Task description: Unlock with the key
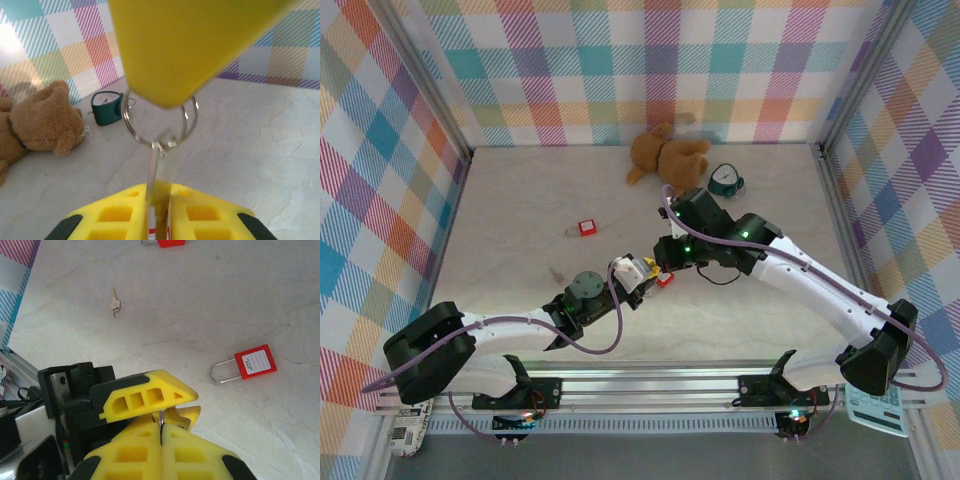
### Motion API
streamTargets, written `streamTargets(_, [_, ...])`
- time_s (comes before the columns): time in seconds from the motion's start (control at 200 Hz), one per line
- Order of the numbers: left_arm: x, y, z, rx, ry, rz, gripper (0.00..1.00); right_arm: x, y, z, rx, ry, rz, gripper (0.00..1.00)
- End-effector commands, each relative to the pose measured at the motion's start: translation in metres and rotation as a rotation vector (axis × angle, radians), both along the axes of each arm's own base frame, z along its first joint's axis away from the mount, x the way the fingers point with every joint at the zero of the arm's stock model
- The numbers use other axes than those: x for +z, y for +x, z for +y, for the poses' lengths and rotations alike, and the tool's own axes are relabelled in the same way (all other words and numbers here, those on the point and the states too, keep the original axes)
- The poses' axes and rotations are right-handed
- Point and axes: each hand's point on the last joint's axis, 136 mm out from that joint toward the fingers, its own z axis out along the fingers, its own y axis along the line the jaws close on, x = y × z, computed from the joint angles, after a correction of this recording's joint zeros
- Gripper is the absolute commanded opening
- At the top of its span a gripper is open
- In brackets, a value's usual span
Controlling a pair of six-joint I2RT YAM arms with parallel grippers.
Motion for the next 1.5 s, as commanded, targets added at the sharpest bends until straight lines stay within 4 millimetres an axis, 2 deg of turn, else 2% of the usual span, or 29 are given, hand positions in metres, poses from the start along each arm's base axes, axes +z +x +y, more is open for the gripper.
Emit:
streamTargets(0.0, [0.016, -0.006, -0.009, -0.050, -0.021, -0.027, 0.10, 0.006, -0.002, 0.001, -0.011, 0.030, -0.011, 0.02])
streamTargets(0.16, [0.011, -0.009, -0.006, -0.057, 0.011, -0.021, 0.00, 0.002, 0.002, -0.006, -0.033, 0.003, -0.037, 0.00])
streamTargets(0.395, [0.002, -0.014, -0.005, -0.075, 0.052, 0.005, 0.00, -0.011, 0.010, -0.013, -0.047, -0.058, -0.055, 0.00])
streamTargets(0.475, [-0.002, -0.011, -0.004, -0.073, 0.065, 0.039, 0.00, -0.010, 0.006, -0.005, 0.018, -0.032, -0.061, 0.03])
streamTargets(0.515, [-0.004, -0.011, -0.003, -0.078, 0.067, 0.070, 0.00, -0.008, 0.006, -0.003, 0.036, -0.024, -0.080, 0.08])
streamTargets(0.58, [-0.006, -0.007, -0.001, -0.081, 0.056, 0.126, 0.00, 0.001, 0.013, -0.008, 0.029, -0.028, -0.147, 0.26])
streamTargets(0.625, [-0.007, -0.005, 0.001, -0.077, 0.045, 0.161, 0.00, 0.008, 0.020, -0.014, 0.004, -0.029, -0.194, 0.29])
streamTargets(0.69, [-0.005, 0.002, 0.008, -0.042, 0.008, 0.228, 0.00, 0.024, 0.034, -0.021, -0.069, 0.022, -0.263, 0.39])
streamTargets(0.745, [-0.006, 0.004, 0.015, -0.018, -0.030, 0.281, 0.00, 0.035, 0.041, -0.018, -0.078, 0.105, -0.297, 0.42])
streamTargets(0.78, [-0.007, 0.005, 0.020, 0.001, -0.062, 0.302, 0.00, 0.039, 0.047, -0.014, -0.075, 0.153, -0.339, 0.49])
streamTargets(0.9, [-0.008, -0.002, 0.035, 0.012, -0.136, 0.369, 0.00, 0.031, 0.052, -0.003, 0.049, 0.223, -0.455, 0.67])
streamTargets(0.97, [-0.004, -0.006, 0.046, 0.011, -0.196, 0.406, 0.00, 0.018, 0.061, -0.010, 0.025, 0.230, -0.416, 0.73])
streamTargets(1.015, [0.000, -0.009, 0.050, -0.017, -0.241, 0.438, 0.00, 0.014, 0.065, -0.011, 0.049, 0.288, -0.365, 0.73])
streamTargets(1.07, [0.004, -0.012, 0.054, -0.057, -0.283, 0.481, 0.00, 0.017, 0.052, -0.001, 0.188, 0.442, -0.357, 0.73])
streamTargets(1.135, [0.007, -0.014, 0.054, -0.098, -0.303, 0.525, 0.00, 0.013, 0.042, 0.004, 0.264, 0.515, -0.365, 0.74])
streamTargets(1.275, [0.003, -0.013, 0.046, -0.156, -0.263, 0.632, 0.00, 0.006, 0.026, 0.017, 0.402, 0.578, -0.302, 0.70])
streamTargets(1.495, [0.015, -0.001, 0.030, -0.264, -0.303, 0.724, 0.00, -0.013, 0.020, 0.023, 0.442, 0.600, -0.209, 0.56])
